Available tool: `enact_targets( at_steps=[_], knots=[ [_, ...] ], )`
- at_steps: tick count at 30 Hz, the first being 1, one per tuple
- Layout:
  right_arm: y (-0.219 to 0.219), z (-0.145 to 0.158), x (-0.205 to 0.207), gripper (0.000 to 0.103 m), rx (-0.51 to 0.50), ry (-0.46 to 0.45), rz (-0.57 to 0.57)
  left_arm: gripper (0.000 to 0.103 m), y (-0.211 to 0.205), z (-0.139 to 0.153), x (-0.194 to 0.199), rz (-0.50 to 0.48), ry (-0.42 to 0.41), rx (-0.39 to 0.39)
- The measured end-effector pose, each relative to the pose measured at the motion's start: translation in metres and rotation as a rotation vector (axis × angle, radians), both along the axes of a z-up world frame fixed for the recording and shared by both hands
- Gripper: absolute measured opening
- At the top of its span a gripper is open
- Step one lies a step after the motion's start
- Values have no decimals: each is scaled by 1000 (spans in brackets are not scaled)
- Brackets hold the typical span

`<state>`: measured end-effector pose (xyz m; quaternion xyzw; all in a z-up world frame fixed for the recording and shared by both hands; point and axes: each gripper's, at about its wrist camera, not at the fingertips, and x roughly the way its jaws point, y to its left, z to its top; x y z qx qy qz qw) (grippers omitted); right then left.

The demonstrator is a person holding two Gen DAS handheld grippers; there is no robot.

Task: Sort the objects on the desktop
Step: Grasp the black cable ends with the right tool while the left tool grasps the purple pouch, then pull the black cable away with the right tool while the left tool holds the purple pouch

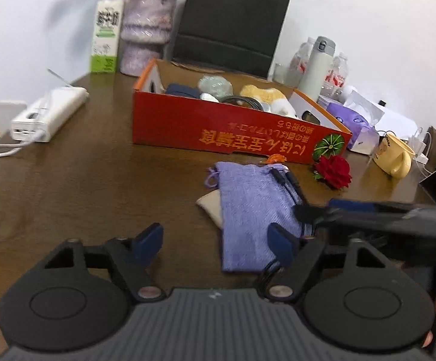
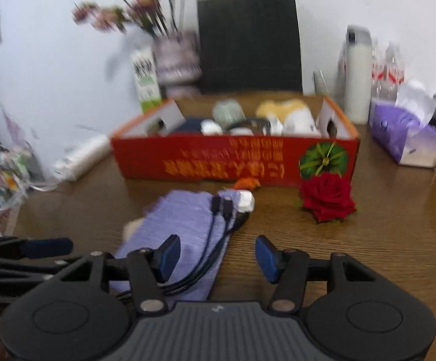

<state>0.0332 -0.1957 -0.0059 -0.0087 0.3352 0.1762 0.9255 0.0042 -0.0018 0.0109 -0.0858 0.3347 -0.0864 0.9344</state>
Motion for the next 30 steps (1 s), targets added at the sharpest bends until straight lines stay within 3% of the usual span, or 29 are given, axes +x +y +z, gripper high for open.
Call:
enact_targets(
  at_steps=[2, 3, 4, 7, 10, 14, 15, 16, 17, 25, 30],
  knots=[
    [5, -7, 2, 41, -46, 2, -9, 64, -9, -2, 9, -21, 29, 2],
    [4, -8, 0, 15, -48, -7, -9, 52, -13, -4, 12, -33, 45, 11],
    [0, -7, -2, 6, -27, 0, -16, 44, -18, -4, 12, -38, 41, 33],
    [-15, -2, -15, 3, -11, -14, -47, 36, -29, -3, 10, -12, 48, 104],
    [-27, -1, -31, 3, -34, -11, -57, 24, -31, -2, 5, -15, 71, 61],
    [-32, -8, -47, 3, -42, -2, -32, 25, -42, -1, 0, -18, 83, 41],
    [-32, -8, -50, 3, -46, -9, -26, 22, -47, -1, 0, -15, 78, 57],
    [-31, -9, -52, 3, -44, -12, -23, 5, -51, 0, -1, -17, 73, 72],
    [-31, -9, -54, 3, -41, -15, -23, 3, -54, 1, -2, -18, 72, 85],
    [-59, 0, -69, 3, 14, -39, -87, 2, -56, 68, -69, -63, -193, 73],
    [-73, 9, -89, 2, 24, -88, -115, 2, -20, 92, -103, 7, -242, 31]
  ],
)
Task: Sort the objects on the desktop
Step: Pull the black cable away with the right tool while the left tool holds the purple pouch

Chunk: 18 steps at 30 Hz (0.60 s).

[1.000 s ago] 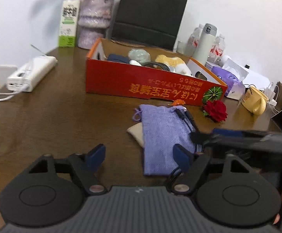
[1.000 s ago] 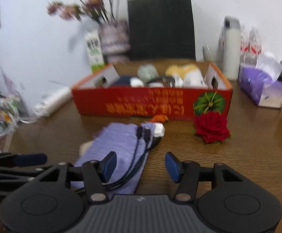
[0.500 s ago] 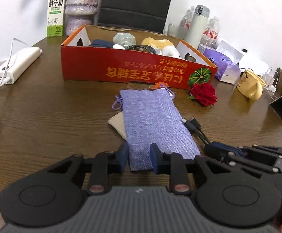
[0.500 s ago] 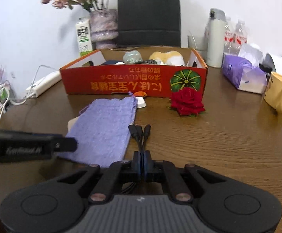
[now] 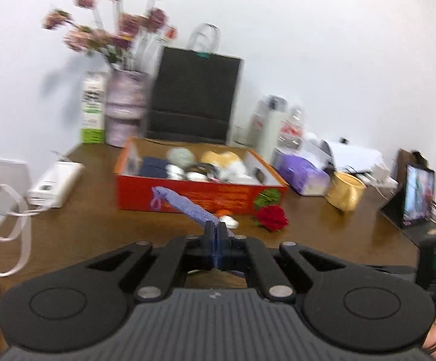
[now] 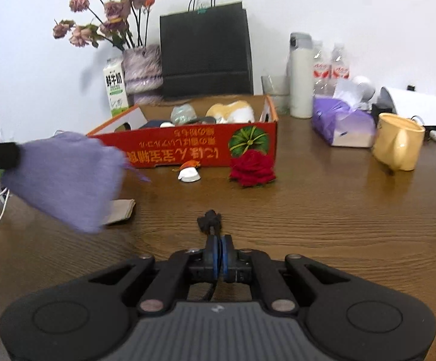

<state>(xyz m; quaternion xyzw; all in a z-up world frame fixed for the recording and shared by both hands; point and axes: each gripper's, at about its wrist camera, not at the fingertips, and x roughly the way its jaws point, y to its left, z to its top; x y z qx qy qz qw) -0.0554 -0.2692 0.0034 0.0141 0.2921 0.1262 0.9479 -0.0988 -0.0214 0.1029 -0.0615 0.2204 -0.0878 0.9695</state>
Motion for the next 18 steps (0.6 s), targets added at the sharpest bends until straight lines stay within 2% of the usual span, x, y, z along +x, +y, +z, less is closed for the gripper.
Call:
enact_targets(
  at_steps=[4, 7, 9, 11, 12, 14, 16, 17, 18],
  knots=[
    [1, 3, -11, 2, -5, -13, 2, 2, 25, -1, -14, 76, 36, -29],
    [8, 8, -20, 2, -21, -37, 19, 2, 36, -3, -22, 84, 56, -17],
    [12, 12, -24, 2, -34, -55, 32, 2, 39, -12, -20, 96, 86, 51],
    [18, 11, -26, 2, -51, -51, 39, 3, 39, -31, -11, 78, 172, 124],
    [20, 10, -26, 2, -57, -45, 40, 6, 34, -42, -8, 75, 205, 194],
    [23, 8, -25, 2, -69, -31, 44, 22, 28, -55, -8, 102, 197, 263],
    [25, 5, -24, 2, -77, -23, 50, 87, 26, -62, -4, 89, 200, 261],
    [26, 4, -22, 2, -79, -18, 53, 95, 26, -63, 0, 100, 192, 237],
    [28, 3, -20, 2, -81, -13, 55, 99, 26, -64, 7, 130, 174, 206]
  ],
)
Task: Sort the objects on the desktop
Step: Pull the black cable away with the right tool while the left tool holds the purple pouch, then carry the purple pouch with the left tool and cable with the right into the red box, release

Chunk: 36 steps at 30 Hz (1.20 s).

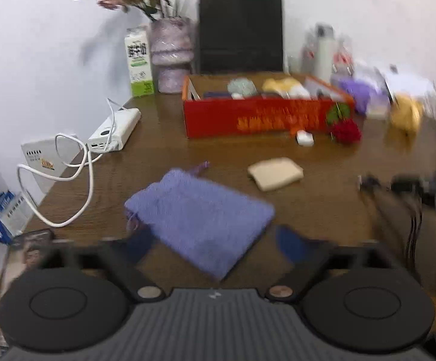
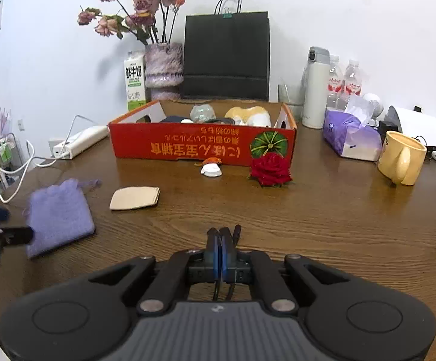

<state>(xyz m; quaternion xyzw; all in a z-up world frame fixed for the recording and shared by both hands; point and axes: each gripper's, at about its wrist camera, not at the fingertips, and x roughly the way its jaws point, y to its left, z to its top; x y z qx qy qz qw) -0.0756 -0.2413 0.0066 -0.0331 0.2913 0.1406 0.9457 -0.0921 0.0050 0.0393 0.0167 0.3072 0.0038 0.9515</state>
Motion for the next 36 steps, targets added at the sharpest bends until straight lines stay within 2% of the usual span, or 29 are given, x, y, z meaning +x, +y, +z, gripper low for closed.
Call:
enact_targets(
  at_steps=[3, 5, 7, 8, 10, 11, 13, 14, 16, 17, 18, 19, 20, 24, 26, 27, 28, 29, 30, 32, 34, 35, 36],
  knots=[
    [4, -4, 5, 2, -3, 12, 10, 103, -1, -7, 29, 88, -30, -17],
    [6, -6, 8, 2, -5, 19, 16, 103, -4, -17, 59, 137, 40, 36],
    [6, -8, 9, 3, -9, 24, 19, 103, -7, -27, 83, 140, 97, 72],
    [6, -8, 10, 3, -8, 26, 19, 103, -6, -30, 88, 136, 116, 61],
    [3, -10, 11, 3, -4, 33, 12, 103, 5, -34, 92, 134, 125, -32],
    [2, -11, 12, 3, -3, 38, 7, 102, 6, -34, 91, 130, 119, -39],
    [0, -13, 15, 3, -1, 48, -4, 87, 6, -36, 83, 76, 95, -27],
    [0, -14, 15, 3, 0, 49, -4, 84, 5, -36, 79, 64, 90, -21],
    [2, -14, 16, 3, -4, 49, -1, 65, 3, -34, 68, 41, 75, -13],
    [3, -14, 16, 3, -9, 47, 2, 59, 2, -34, 63, 36, 70, -8],
    [4, -14, 16, 3, -15, 45, 6, 39, -1, -34, 58, 21, 65, -2],
    [5, -14, 15, 3, -24, 41, 8, 10, -4, -32, 53, 6, 64, -1],
    [6, -15, 15, 3, -34, 38, 7, 1, -7, -31, 48, 1, 72, 3],
    [2, -15, 15, 1, -39, 34, 1, 1, -16, -25, 29, -67, 80, -2],
    [-1, -10, 10, 1, -29, 13, -3, 1, -15, -18, 20, -70, 45, -6],
    [-2, -7, 8, 1, -24, 2, -3, 5, -12, -13, 19, -43, 12, 4],
    [-3, -3, 6, 1, -19, -9, 0, 22, -9, -11, 22, -15, 1, 14],
    [-4, 0, 5, 1, -13, -18, 3, 44, -4, -11, 30, 7, 15, 20],
    [-4, 2, 6, 1, -9, -22, 5, 95, 2, -13, 43, 27, 47, 8],
    [-3, 4, 7, 2, -9, -24, 15, 102, 12, -20, 61, 51, 59, -50],
    [-2, 3, 9, 2, -6, -16, 18, 103, 16, -30, 81, 138, 133, -31],
    [-2, 2, 10, 2, -3, -6, 17, 103, 17, -35, 85, 148, 147, -33],
    [-3, 2, 12, 3, 3, 1, 13, 103, 18, -36, 84, 149, 124, -38]
  ],
)
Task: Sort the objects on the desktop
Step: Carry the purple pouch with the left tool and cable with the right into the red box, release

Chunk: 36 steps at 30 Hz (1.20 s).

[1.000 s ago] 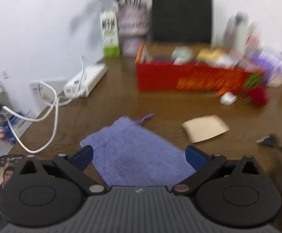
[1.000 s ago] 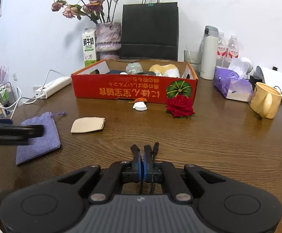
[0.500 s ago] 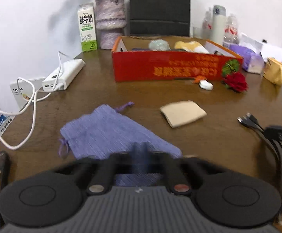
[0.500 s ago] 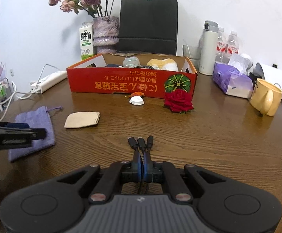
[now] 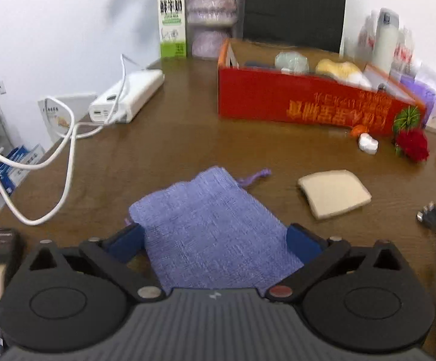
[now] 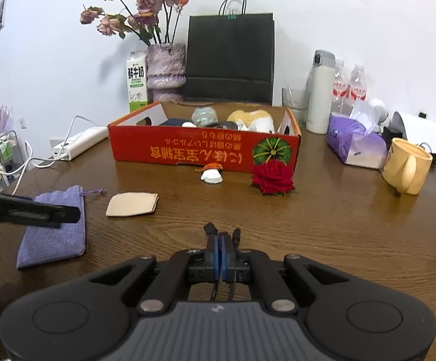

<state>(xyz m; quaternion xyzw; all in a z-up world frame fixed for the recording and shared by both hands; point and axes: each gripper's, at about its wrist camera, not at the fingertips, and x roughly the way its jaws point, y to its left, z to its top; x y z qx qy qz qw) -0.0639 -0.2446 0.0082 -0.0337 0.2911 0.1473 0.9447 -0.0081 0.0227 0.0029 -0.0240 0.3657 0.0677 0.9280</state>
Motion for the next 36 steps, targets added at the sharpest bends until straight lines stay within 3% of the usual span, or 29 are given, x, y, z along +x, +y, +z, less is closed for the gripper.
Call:
enact_targets(
  at_steps=[2, 3, 6, 7, 8, 10, 11, 12, 13, 17, 23, 29, 36],
  knots=[
    [-4, -3, 3, 10, 18, 20, -17, 103, -1, 0, -3, -4, -2, 7],
    [-7, -4, 5, 20, 24, 36, -19, 101, -2, 0, -6, -25, -8, -1],
    [-12, -10, 8, 48, 36, 73, -23, 80, -7, 1, -16, -95, -34, 7],
    [-12, -12, 9, 51, 36, 84, -24, 72, -9, 3, -19, -105, -34, 8],
    [-12, -14, 10, 51, 34, 97, -25, 66, -11, 5, -22, -106, -31, 6],
    [-8, -21, 12, 46, 24, 116, -23, 22, -17, 9, -29, -133, -33, 1],
    [-4, -23, 11, 39, 4, 91, -29, 12, -21, 8, -31, -149, -30, -1],
    [0, -25, 9, 16, -29, 67, -34, 5, -24, 9, -32, -166, -24, -8],
    [3, -27, 8, 4, -39, 57, -35, 5, -26, 9, -35, -174, -20, -9],
    [6, -24, 6, 2, -30, 34, -21, 4, -29, 19, -49, -194, -45, -55],
    [12, 21, 1, 1, -37, -170, 16, 4, -20, 86, -50, -243, -237, -80],
    [22, 88, 56, 1, -41, -324, 68, 4, -17, 146, 25, -333, -282, -54],
    [51, 188, 153, 1, -35, -437, 146, 4, -21, 184, 138, -319, -288, 10]
  ],
)
